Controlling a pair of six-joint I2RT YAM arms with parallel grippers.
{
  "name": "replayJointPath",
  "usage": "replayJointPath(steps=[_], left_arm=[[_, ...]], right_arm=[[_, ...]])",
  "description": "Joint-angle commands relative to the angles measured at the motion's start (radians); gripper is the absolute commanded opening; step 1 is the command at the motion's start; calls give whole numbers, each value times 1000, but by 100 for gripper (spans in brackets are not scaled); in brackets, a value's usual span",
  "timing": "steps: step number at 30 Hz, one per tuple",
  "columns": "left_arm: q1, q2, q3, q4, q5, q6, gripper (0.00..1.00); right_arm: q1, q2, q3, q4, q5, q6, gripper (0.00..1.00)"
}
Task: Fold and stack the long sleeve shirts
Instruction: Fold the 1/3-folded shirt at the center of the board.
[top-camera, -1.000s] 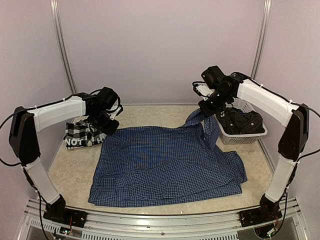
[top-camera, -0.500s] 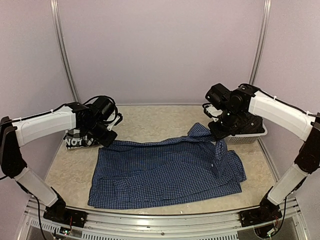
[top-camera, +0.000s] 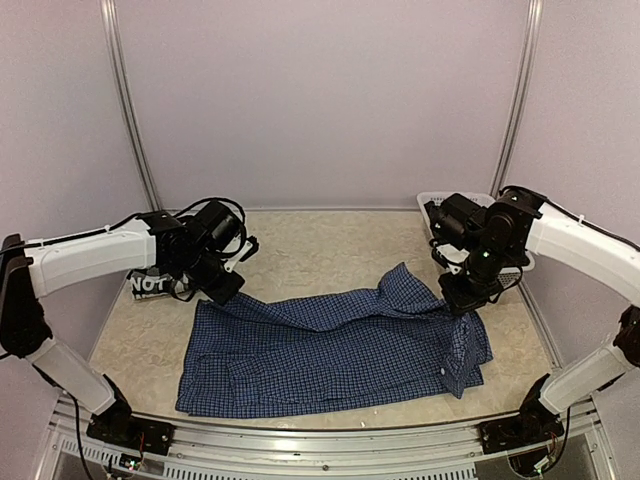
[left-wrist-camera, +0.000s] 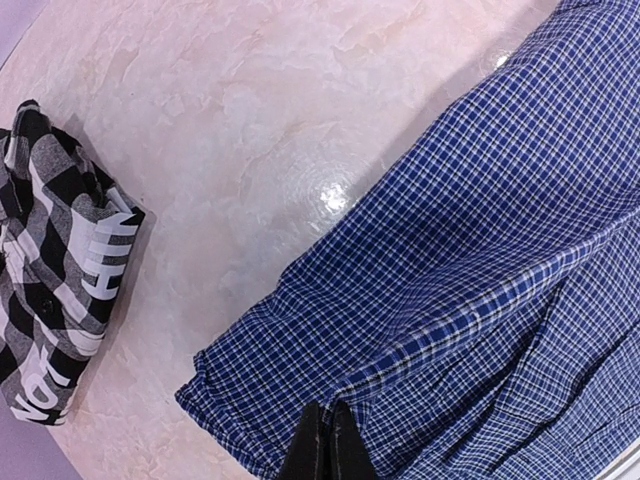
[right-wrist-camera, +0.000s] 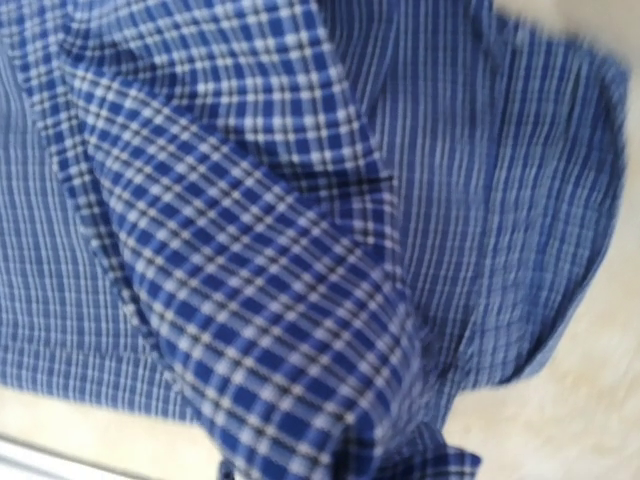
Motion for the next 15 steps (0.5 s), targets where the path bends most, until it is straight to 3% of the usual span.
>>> replayJointPath(steps=[1,7,15], left_arm=[[-14,-52,-32,-5,47,24,0],[-34,-80,-68,5,62,41,0],[-61,-124,-136,40,-22,59,3]], right_arm=[[36,-41,-43,-47,-49,83,0],[67,-44,-66,-55,-85,105,0],[83,-35,-108,-6,-114,97,0]])
